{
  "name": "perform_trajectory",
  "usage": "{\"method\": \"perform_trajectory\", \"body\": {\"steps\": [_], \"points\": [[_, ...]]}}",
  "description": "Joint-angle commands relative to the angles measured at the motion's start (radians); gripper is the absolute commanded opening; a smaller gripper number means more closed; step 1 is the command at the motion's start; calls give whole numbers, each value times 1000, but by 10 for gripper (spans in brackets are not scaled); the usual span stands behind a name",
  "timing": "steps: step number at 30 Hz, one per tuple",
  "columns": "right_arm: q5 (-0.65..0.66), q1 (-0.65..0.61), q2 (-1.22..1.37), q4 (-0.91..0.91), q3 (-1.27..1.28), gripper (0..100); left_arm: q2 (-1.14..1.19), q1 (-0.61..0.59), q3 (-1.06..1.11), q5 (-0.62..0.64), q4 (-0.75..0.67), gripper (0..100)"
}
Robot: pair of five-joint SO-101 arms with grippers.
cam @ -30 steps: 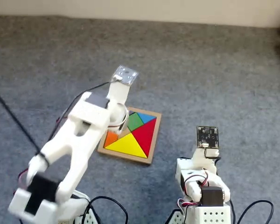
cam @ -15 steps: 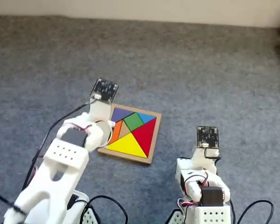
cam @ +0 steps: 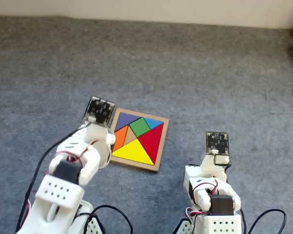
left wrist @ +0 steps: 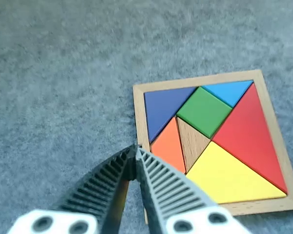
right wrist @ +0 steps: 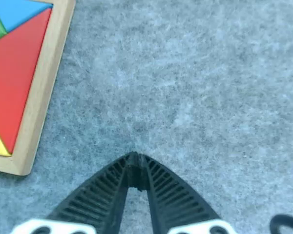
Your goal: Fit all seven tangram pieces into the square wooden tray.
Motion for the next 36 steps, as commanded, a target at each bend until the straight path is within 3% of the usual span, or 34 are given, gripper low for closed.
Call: {"method": "perform_trajectory", "body": {"steps": [1, 10, 18, 24, 31, 36], "points": [[-6, 13, -10, 4, 148, 5, -185, -15, 59, 6, -20, 5], [-5, 13, -10, 4, 148, 5, -670, -21, 340, 5, -18, 7], [-5, 10, -10, 4, 148, 5, -611, -189, 389, 5, -18, 8], [-5, 10, -10, 4, 148, 5, -602, -231, 390, 5, -2, 8], [-5, 10, -10, 4, 148, 5, -602, -226, 390, 6, 161, 7], [-5, 10, -10, 4, 148, 5, -604, -231, 390, 6, 368, 7]]}}
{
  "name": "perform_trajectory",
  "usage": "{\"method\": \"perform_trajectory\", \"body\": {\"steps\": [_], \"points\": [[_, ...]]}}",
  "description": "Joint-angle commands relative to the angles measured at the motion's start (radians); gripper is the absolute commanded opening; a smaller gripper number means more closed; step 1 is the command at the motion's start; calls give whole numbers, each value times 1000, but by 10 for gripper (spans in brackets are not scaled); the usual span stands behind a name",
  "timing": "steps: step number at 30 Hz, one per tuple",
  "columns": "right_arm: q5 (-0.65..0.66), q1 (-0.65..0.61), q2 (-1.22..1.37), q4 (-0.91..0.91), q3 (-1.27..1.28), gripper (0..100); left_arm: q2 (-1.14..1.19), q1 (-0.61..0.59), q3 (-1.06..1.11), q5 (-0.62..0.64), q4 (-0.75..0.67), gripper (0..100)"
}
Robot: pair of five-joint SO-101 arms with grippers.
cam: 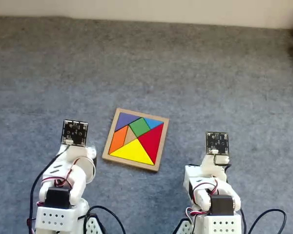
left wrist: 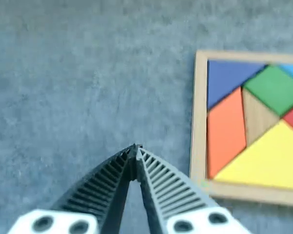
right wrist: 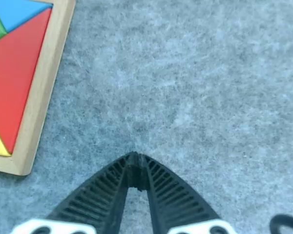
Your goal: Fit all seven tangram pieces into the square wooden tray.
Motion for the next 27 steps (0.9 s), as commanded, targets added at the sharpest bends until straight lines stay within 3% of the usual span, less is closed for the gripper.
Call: {"method": "perform_trajectory", "body": {"steps": [1, 6, 27], "points": [[-5, 10, -10, 4, 148, 5, -24, -13, 21, 6, 155, 7], [-5, 10, -10, 4, 148, 5, -25, -15, 21, 6, 269, 7], [-5, 10, -10, 4, 148, 5, -27, -13, 21, 9, 273, 7]]}}
